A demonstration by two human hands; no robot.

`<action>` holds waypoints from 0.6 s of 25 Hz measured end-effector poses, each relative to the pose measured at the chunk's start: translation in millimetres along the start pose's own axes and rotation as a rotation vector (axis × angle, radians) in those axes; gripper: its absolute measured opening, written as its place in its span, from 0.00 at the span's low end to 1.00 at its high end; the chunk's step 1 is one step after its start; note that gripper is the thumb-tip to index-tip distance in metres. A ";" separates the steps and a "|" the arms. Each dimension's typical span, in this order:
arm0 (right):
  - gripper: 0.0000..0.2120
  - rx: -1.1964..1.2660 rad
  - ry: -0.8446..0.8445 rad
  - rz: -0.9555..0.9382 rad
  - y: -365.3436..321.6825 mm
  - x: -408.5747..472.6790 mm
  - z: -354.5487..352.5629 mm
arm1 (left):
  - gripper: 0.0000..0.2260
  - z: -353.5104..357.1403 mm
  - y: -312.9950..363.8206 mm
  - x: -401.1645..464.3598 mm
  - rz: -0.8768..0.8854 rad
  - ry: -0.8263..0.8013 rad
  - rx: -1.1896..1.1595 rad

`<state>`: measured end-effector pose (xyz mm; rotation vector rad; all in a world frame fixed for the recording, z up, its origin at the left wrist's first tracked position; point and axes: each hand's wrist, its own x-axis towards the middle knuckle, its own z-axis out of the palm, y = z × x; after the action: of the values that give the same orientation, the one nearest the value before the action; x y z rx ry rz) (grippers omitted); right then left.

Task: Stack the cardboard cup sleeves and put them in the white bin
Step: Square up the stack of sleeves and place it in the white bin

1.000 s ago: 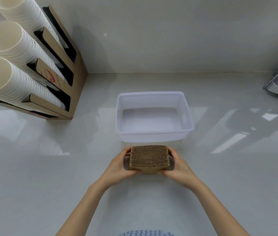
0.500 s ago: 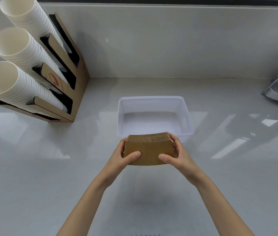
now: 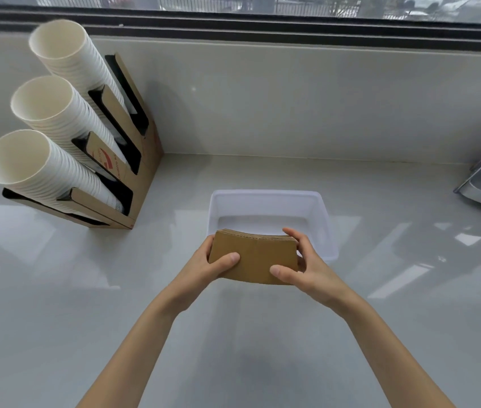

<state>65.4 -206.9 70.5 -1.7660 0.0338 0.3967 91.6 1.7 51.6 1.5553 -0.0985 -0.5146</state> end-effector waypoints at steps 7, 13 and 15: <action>0.22 -0.332 -0.158 0.120 -41.8 23.3 -31.1 | 0.28 -14.9 22.5 17.3 -0.009 -0.088 0.102; 0.25 -0.523 -0.295 0.137 -69.5 50.8 -24.5 | 0.34 -12.0 38.8 35.9 -0.008 -0.134 0.278; 0.27 -0.554 -0.309 0.151 -70.8 57.0 -23.6 | 0.33 -13.8 41.5 39.8 -0.018 -0.135 0.285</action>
<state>141.5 -201.8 125.3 -2.2303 -0.1788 0.8471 142.7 -3.2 80.9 1.7987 -0.2710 -0.6406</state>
